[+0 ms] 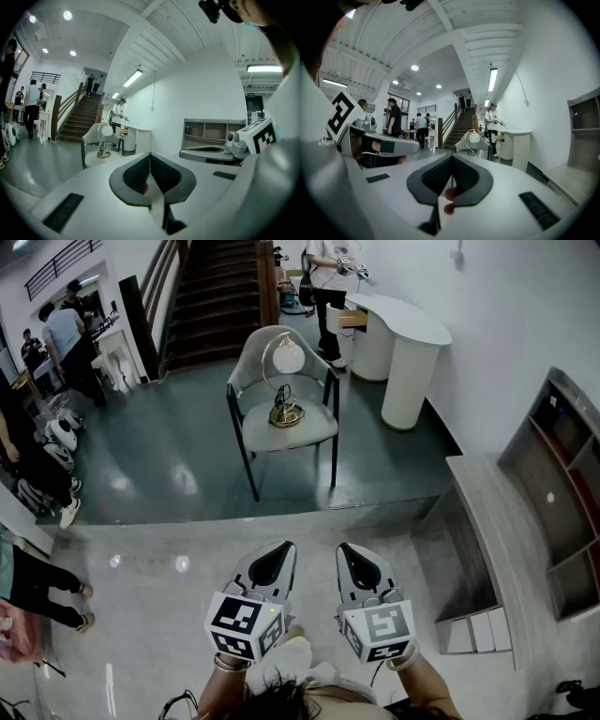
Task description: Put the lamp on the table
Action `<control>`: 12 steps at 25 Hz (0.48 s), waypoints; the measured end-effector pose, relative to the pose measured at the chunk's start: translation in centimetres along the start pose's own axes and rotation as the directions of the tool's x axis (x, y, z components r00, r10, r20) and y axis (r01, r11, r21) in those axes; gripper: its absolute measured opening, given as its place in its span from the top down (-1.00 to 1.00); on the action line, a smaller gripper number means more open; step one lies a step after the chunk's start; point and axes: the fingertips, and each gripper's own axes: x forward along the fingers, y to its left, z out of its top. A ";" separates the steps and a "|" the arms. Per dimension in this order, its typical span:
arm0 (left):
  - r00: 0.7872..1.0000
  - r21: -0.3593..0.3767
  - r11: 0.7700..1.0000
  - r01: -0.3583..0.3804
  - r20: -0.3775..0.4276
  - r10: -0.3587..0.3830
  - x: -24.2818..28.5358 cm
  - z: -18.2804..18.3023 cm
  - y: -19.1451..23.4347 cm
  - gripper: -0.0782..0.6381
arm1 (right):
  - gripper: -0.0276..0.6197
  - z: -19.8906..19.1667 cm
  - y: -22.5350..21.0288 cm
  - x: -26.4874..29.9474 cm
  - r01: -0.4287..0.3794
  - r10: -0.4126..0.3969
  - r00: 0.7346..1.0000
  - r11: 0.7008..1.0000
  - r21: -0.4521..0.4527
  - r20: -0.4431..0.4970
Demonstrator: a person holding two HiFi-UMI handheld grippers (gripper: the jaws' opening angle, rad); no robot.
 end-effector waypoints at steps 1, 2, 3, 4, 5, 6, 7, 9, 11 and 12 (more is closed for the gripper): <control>1.000 0.001 1.000 0.004 -0.001 -0.004 0.2 0.1 0.3 0.75 | 0.85 0.0 0.1 0.4 0.001 -0.001 1.000 1.000 -0.002 -0.004; 1.000 0.002 1.000 0.008 -0.001 -0.008 0.5 0.2 0.6 0.75 | 0.85 0.0 0.1 0.9 0.002 -0.002 1.000 1.000 -0.003 -0.008; 1.000 0.004 1.000 0.012 -0.002 -0.012 0.7 0.3 1.0 0.75 | 0.85 0.0 0.2 1.4 0.002 -0.002 1.000 1.000 -0.004 -0.011; 1.000 0.006 1.000 0.014 -0.002 -0.014 0.9 0.5 1.4 0.75 | 0.85 0.1 0.3 1.9 0.001 -0.001 1.000 1.000 -0.004 -0.013; 1.000 0.007 1.000 0.016 -0.003 -0.016 1.2 0.7 1.8 0.75 | 0.85 0.3 0.4 2.5 0.000 0.000 1.000 1.000 -0.004 -0.015; 1.000 0.007 1.000 0.017 -0.005 -0.017 1.4 0.8 2.3 0.75 | 0.85 0.4 0.4 3.1 0.000 0.000 1.000 1.000 -0.004 -0.016; 1.000 0.006 1.000 0.018 -0.007 -0.018 1.6 0.9 2.8 0.75 | 0.85 0.6 0.5 3.6 0.001 -0.001 1.000 1.000 -0.005 -0.017; 1.000 0.000 1.000 0.017 -0.012 -0.017 2.0 1.0 3.9 0.75 | 0.85 0.9 0.7 4.8 0.003 -0.003 1.000 1.000 -0.008 -0.020; 1.000 -0.007 1.000 0.016 -0.013 -0.016 2.2 1.1 5.1 0.75 | 0.85 1.1 1.0 5.9 0.003 -0.003 1.000 1.000 -0.009 -0.023; 1.000 -0.010 1.000 0.014 -0.011 -0.014 2.3 1.2 5.7 0.75 | 0.85 1.2 1.1 6.4 0.002 -0.002 1.000 1.000 -0.009 -0.023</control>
